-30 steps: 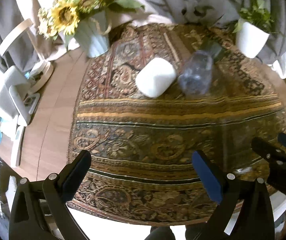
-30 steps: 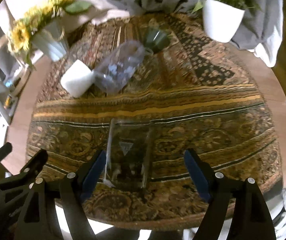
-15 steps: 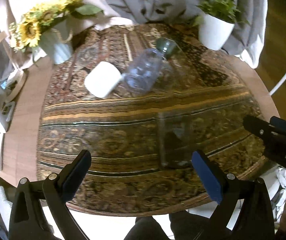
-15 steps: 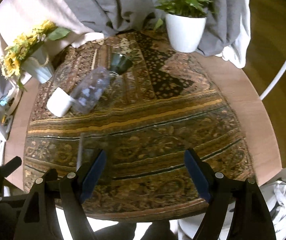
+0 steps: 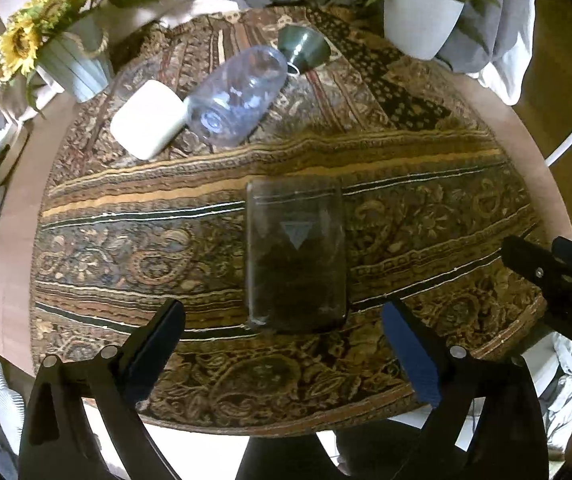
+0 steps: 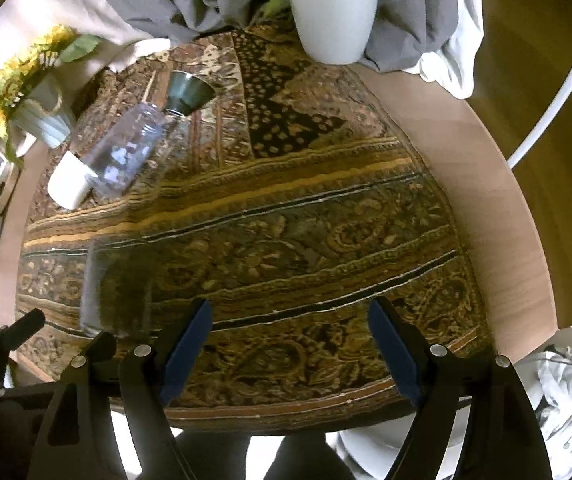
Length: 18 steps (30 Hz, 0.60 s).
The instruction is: Flip cup upside down
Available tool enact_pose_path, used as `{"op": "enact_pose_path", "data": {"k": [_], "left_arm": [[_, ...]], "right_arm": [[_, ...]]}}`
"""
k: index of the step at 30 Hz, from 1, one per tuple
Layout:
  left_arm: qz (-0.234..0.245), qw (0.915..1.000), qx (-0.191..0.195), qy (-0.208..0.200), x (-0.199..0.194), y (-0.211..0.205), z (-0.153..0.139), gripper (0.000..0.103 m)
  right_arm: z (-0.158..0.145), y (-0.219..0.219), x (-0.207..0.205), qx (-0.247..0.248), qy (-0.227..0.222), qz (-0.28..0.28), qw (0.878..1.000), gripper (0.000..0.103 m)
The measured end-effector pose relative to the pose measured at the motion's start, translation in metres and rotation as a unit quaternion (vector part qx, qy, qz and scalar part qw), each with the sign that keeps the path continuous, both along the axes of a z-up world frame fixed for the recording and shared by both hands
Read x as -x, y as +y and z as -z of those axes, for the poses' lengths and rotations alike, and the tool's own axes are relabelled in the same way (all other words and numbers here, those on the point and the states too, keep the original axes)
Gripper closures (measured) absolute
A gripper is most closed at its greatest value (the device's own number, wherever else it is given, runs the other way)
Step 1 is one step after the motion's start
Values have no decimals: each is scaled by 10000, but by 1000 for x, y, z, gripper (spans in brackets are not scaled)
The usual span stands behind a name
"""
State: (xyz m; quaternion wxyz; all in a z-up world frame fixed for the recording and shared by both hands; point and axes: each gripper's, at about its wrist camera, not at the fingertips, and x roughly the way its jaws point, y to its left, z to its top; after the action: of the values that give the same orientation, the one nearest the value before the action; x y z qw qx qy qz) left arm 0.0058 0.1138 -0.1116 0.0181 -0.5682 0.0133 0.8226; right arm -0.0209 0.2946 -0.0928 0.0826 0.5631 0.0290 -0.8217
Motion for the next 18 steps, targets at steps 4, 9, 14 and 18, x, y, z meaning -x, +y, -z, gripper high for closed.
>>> {"op": "enact_pose_path", "data": {"k": [4, 9, 14, 18], "left_arm": [[-108, 9998, -6, -182, 7, 2, 13, 11], [-185, 9996, 35, -190, 11, 5, 19, 29], [-161, 9997, 8, -159, 10, 8, 22, 37], [-199, 9996, -42, -180, 10, 6, 20, 37]], "right_arm": [[11, 5, 3, -65, -140, -5, 9999, 23], [16, 6, 6, -129, -172, -78, 9997, 23], [16, 6, 9, -171, -121, -113, 9997, 23], [14, 6, 9, -159, -101, -143, 9997, 23]]}}
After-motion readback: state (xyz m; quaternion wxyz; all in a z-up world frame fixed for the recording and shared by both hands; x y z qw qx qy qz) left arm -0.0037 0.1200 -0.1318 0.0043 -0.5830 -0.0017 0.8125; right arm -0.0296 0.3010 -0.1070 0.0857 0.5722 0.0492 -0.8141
